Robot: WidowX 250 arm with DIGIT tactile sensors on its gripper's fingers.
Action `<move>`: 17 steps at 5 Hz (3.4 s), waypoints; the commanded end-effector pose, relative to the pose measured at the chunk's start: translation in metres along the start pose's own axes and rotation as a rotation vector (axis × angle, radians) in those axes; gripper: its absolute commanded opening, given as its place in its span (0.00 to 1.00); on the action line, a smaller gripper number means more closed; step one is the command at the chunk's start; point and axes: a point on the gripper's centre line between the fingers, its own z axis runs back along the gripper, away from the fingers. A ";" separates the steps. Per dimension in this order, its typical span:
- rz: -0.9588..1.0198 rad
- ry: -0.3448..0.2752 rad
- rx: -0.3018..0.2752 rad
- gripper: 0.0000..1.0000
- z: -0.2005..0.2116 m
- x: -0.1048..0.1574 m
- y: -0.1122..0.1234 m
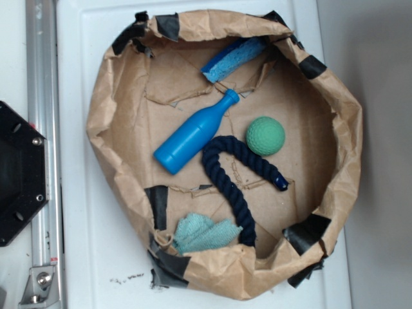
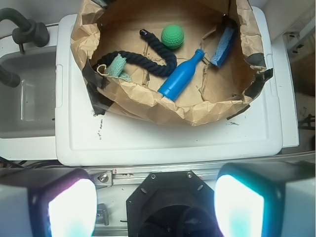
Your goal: Grab the blue cloth.
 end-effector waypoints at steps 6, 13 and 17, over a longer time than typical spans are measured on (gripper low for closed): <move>0.438 0.347 -0.029 1.00 -0.175 0.115 -0.001; 0.297 0.216 -0.436 1.00 -0.199 0.096 -0.060; 0.104 0.374 -0.363 0.00 -0.230 0.051 -0.132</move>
